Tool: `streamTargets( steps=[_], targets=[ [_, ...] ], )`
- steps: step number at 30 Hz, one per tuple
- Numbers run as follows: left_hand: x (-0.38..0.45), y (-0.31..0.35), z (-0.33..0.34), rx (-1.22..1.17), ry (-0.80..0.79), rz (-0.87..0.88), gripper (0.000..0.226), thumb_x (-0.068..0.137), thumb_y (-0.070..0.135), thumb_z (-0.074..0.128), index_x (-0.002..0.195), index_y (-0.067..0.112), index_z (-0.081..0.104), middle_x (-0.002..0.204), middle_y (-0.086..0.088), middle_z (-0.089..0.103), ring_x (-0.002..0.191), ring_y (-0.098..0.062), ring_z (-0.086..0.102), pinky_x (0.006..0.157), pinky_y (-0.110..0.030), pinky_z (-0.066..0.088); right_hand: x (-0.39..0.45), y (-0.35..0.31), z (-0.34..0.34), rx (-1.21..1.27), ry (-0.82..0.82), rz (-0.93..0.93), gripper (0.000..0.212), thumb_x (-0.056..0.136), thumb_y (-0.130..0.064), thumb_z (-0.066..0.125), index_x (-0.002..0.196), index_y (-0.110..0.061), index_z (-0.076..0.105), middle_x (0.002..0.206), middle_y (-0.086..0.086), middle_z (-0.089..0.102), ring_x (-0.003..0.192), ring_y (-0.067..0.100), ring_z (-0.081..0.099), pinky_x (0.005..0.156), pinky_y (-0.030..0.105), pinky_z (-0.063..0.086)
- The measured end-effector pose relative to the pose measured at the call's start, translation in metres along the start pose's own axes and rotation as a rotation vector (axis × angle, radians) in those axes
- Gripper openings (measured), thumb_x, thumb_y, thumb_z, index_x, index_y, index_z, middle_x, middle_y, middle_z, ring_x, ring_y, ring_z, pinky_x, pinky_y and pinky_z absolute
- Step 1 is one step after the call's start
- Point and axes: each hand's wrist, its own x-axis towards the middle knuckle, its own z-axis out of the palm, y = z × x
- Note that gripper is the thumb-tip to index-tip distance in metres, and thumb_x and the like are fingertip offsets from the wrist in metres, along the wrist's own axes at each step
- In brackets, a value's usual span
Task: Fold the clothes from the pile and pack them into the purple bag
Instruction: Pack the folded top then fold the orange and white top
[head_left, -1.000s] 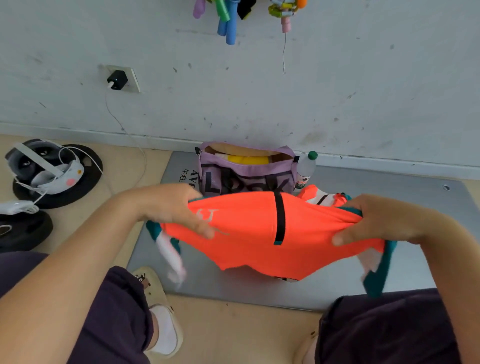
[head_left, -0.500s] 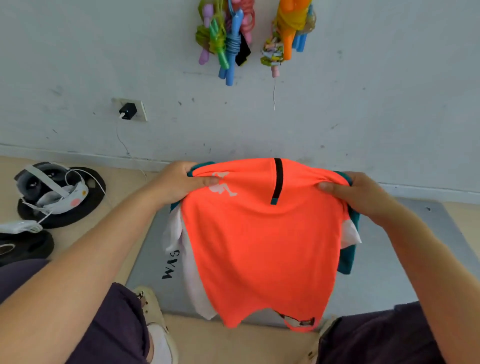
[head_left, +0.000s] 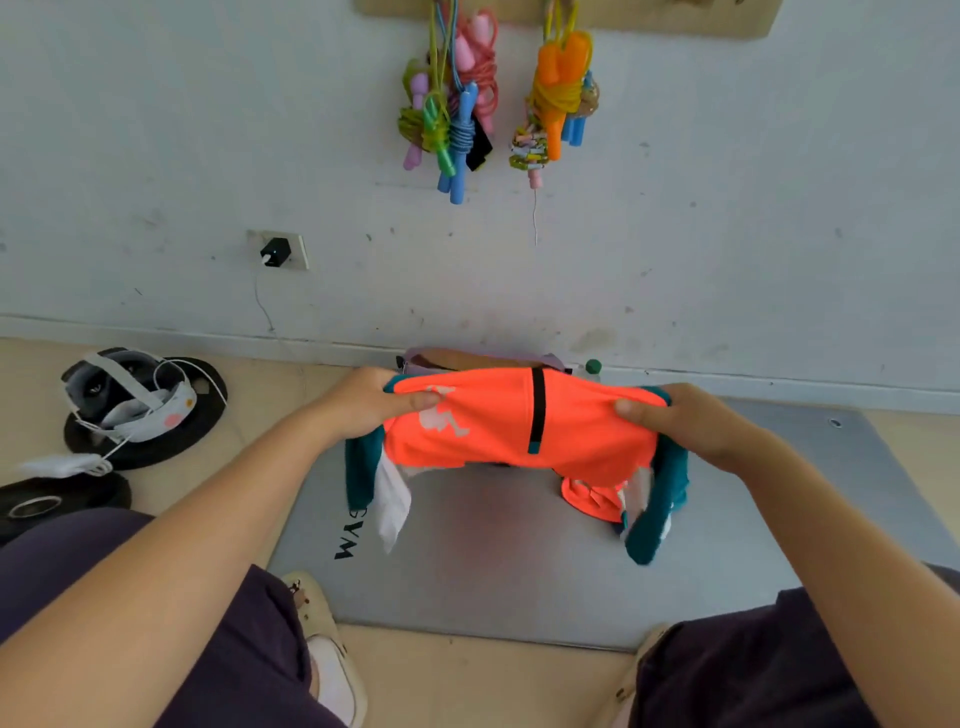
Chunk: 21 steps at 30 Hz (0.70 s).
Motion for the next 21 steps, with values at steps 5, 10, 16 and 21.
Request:
streamTargets(
  steps=[5, 10, 16, 21],
  targets=[
    [-0.016, -0.006, 0.006, 0.1, -0.179, -0.112, 0.056, 0.072, 0.068, 0.067, 0.07, 0.013, 0.058, 0.063, 0.007, 0.061, 0.054, -0.01, 0.051, 0.053, -0.023, 0.036, -0.006, 0.015, 0.001, 0.019, -0.251, 0.093, 0.059, 0.07, -0.055, 0.07, 0.102, -0.005, 0.071, 0.099, 0.015, 0.074, 0.082, 0.018, 0.068, 0.078, 0.035, 0.054],
    [0.009, 0.013, -0.008, -0.094, -0.277, -0.113, 0.054, 0.066, 0.065, 0.071, 0.094, 0.019, 0.077, 0.092, -0.001, 0.077, 0.073, -0.01, 0.072, 0.058, -0.017, 0.052, 0.024, 0.01, -0.015, 0.132, -0.274, 0.108, 0.055, 0.073, -0.054, 0.068, 0.112, -0.014, 0.069, 0.103, 0.004, 0.075, 0.089, 0.015, 0.072, 0.07, 0.025, 0.055],
    [0.088, -0.067, 0.035, 0.079, -0.216, -0.222, 0.031, 0.072, 0.054, 0.08, 0.08, 0.025, 0.075, 0.079, 0.008, 0.076, 0.069, -0.005, 0.068, 0.064, -0.02, 0.05, 0.111, 0.072, 0.023, -0.034, -0.145, 0.208, 0.035, 0.081, -0.046, 0.072, 0.104, -0.021, 0.072, 0.1, 0.0, 0.074, 0.094, 0.021, 0.07, 0.08, 0.031, 0.053],
    [0.123, -0.2, 0.126, 0.157, -0.237, -0.399, 0.04, 0.073, 0.043, 0.084, 0.062, 0.018, 0.054, 0.057, 0.005, 0.052, 0.056, -0.014, 0.049, 0.053, -0.027, 0.032, 0.165, 0.182, 0.112, -0.231, -0.159, 0.324, 0.037, 0.086, -0.037, 0.071, 0.107, -0.007, 0.071, 0.098, 0.011, 0.068, 0.09, 0.025, 0.061, 0.077, 0.035, 0.044]
  ],
)
